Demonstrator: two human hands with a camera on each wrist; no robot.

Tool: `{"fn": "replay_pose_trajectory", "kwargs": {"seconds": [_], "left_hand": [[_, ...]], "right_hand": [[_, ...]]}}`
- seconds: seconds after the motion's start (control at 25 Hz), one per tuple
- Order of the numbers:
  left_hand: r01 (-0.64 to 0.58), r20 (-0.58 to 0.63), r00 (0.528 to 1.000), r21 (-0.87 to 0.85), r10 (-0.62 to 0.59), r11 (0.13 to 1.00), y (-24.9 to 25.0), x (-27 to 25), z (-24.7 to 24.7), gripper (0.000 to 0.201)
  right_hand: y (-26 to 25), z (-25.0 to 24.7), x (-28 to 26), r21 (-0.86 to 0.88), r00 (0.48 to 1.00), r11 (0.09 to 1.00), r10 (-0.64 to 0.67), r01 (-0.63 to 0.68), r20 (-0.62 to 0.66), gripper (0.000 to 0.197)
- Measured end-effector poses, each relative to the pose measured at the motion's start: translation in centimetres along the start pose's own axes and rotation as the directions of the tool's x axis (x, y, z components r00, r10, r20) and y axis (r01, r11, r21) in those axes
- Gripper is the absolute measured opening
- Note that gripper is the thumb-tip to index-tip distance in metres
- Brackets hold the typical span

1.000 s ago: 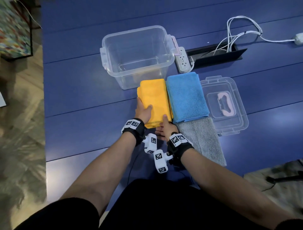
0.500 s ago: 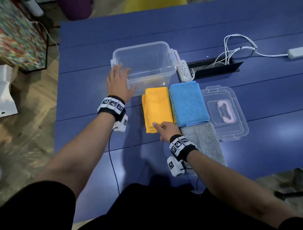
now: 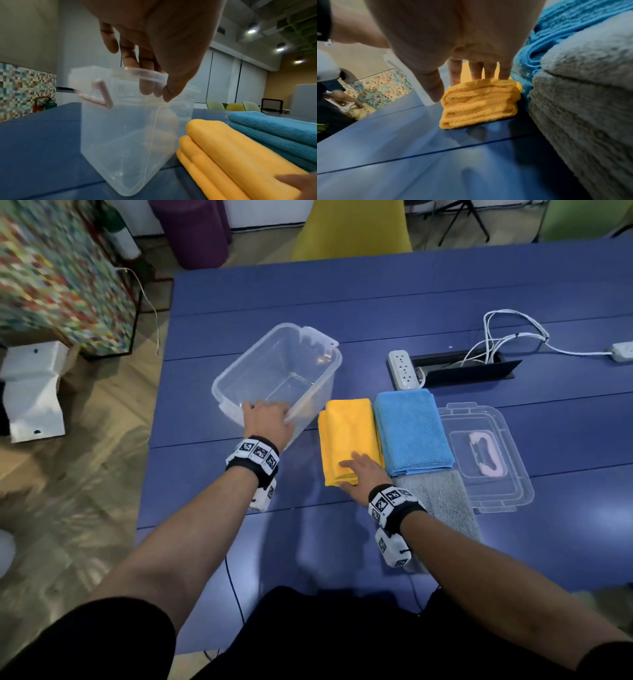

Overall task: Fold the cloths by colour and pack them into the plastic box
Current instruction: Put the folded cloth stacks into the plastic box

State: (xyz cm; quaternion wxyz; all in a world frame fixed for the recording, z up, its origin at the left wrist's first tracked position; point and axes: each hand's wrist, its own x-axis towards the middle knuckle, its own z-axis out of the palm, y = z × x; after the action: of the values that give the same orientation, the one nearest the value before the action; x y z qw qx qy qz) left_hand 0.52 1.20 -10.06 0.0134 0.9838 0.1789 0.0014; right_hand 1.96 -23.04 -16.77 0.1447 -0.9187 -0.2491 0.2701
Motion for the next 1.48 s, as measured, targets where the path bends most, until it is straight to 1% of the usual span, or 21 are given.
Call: {"fn": "replay_pose_trajectory", "kwargs": {"seconds": [0.04,0.16,0.32,0.44,0.6,0.68,0.76,0.84,0.92,1.04,1.08,1.12,1.16,1.2,1.24,1.28,1.32,1.36,1.4,1.44,1.48], "left_hand": [[-0.006,0.006,1.000,-0.053,0.006,0.999,-0.3,-1.1,0.4,0.021],[-0.005,0.062,0.998,-0.225,0.019,0.974,-0.5,-4.3,1.0,0.044],[0.087,0.161,0.986,-0.313,-0.037,0.946,1.0,-7.7,0.6,0.071],[0.086,0.219,0.976,-0.388,0.001,0.918,2.5,-9.8,0.1,0.079],[0.068,0.272,0.960,-0.450,0.064,0.891,3.5,-12.0,0.1,0.085],[0.061,0.292,0.951,-0.497,0.101,0.866,3.8,-13.0,0.1,0.088],[0.055,0.330,0.931,-0.548,0.155,0.835,4.1,-14.0,0.1,0.091],[0.043,0.324,0.930,-0.565,0.173,0.824,4.3,-14.6,0.2,0.091],[0.047,0.314,0.935,-0.567,0.164,0.822,4.8,-15.0,0.1,0.090],[0.090,0.374,0.917,-0.535,0.139,0.840,5.6,-15.7,-0.3,0.092],[0.083,0.350,0.930,-0.502,0.114,0.861,6.0,-16.0,-0.6,0.091],[0.054,0.257,0.963,-0.474,0.079,0.879,6.7,-16.1,-1.0,0.088],[-0.002,0.091,0.995,-0.467,0.051,0.884,7.5,-16.3,-1.2,0.081],[-0.081,-0.088,0.995,-0.486,0.044,0.870,8.4,-16.4,-1.5,0.071],[-0.164,-0.231,0.972,-0.526,0.046,0.834,9.7,-16.3,-1.5,0.058],[-0.226,-0.301,0.952,-0.569,0.055,0.791,10.7,-16.1,-1.4,0.047],[-0.247,-0.299,0.952,-0.615,0.068,0.749,12.0,-15.7,-0.7,0.039],[-0.215,-0.229,0.970,-0.668,0.078,0.712,13.2,-15.5,0.0,0.034],[-0.135,-0.107,0.991,-0.723,0.083,0.678,14.2,-15.5,0.4,0.031],[-0.016,0.056,0.994,-0.759,0.090,0.651,15.4,-15.5,1.0,0.026],[0.126,0.237,0.967,-0.758,0.091,0.639,16.4,-15.5,1.6,0.020]], "right_hand": [[-0.1,0.1,0.0,-0.013,1.000,1.000,-0.002,0.002,-0.014,0.053],[-0.6,0.7,-0.3,-0.045,0.995,0.999,-0.034,0.030,-0.092,0.051],[-1.5,2.2,-1.3,-0.008,0.980,0.994,-0.109,0.109,-0.163,0.047],[-1.9,3.6,-2.3,0.016,0.976,0.992,-0.121,0.126,-0.180,0.047],[-2.1,5.0,-3.9,0.100,0.965,0.987,-0.095,0.123,-0.246,0.057],[-2.3,5.6,-5.1,0.164,0.972,0.982,-0.049,0.088,-0.231,0.064],[-2.4,6.1,-6.2,0.274,0.986,0.961,0.002,0.043,-0.164,0.071],[-2.8,6.3,-7.1,0.356,0.994,0.934,0.007,0.033,-0.112,0.075],[-3.1,6.3,-7.9,0.380,0.997,0.924,-0.011,0.041,-0.082,0.074],[-3.0,6.2,-9.1,0.385,0.997,0.921,-0.035,0.060,-0.072,0.067],[-2.8,5.9,-9.4,0.373,0.996,0.926,-0.037,0.065,-0.082,0.063],[-2.1,5.4,-9.4,0.372,0.993,0.926,-0.032,0.071,-0.109,0.058],[-1.5,4.8,-9.5,0.395,0.989,0.915,-0.027,0.084,-0.147,0.052],[-0.9,4.2,-9.5,0.440,0.982,0.894,-0.007,0.091,-0.189,0.045],[-0.1,3.4,-9.8,0.480,0.973,0.873,0.035,0.082,-0.230,0.040],[0.8,2.5,-10.0,0.500,0.957,0.864,0.091,0.062,-0.276,0.035],[2.2,1.6,-10.2,0.510,0.933,0.859,0.149,0.042,-0.328,0.031],[3.6,0.7,-10.5,0.520,0.905,0.854,0.200,0.028,-0.377,0.028],[5.0,0.0,-10.8,0.526,0.877,0.850,0.234,0.024,-0.419,0.026],[6.6,-0.7,-11.3,0.525,0.850,0.851,0.258,0.026,-0.460,0.026],[8.0,-1.3,-11.7,0.530,0.824,0.847,0.277,0.033,-0.495,0.024]]}}
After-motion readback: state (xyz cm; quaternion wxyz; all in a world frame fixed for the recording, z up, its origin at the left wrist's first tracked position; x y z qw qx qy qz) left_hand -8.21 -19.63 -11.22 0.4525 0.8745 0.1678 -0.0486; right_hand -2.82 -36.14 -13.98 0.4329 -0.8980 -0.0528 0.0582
